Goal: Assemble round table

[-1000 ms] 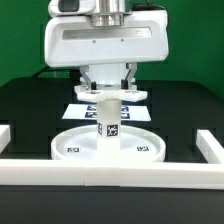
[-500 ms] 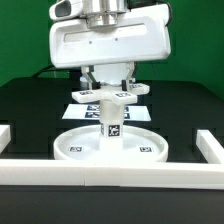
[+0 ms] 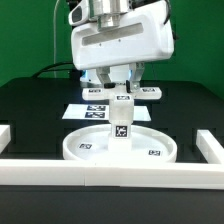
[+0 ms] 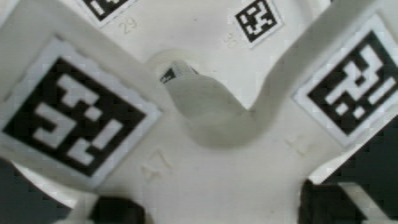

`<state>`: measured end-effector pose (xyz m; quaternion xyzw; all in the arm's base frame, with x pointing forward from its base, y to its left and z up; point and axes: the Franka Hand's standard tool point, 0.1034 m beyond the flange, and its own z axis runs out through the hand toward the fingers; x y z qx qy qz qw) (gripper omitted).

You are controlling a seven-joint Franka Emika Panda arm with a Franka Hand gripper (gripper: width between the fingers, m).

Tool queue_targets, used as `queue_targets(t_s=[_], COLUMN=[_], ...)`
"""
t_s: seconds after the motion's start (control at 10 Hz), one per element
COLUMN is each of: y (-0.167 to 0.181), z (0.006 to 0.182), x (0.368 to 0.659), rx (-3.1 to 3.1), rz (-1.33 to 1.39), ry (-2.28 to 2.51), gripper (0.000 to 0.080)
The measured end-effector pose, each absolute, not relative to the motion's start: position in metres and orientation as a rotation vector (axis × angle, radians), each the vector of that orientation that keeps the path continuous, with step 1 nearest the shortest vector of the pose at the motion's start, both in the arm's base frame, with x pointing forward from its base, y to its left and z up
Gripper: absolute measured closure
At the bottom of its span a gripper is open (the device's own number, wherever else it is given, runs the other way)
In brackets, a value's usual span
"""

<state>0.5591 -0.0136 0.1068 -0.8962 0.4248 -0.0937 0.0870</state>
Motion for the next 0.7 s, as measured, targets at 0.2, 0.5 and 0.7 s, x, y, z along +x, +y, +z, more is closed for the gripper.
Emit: queue_targets(t_s=[0.2, 0.5, 0.7], y=[-0.012, -0.009, -0.001], z=[0.107, 0.106, 0.105], x=[0.559, 0.558, 0.557], rx=[-2.568, -2.411, -2.206], rz=[-0.259, -0.227, -0.218], ry=[1.425, 1.638, 1.857], gripper=[0.0368, 0.0372, 0.0381])
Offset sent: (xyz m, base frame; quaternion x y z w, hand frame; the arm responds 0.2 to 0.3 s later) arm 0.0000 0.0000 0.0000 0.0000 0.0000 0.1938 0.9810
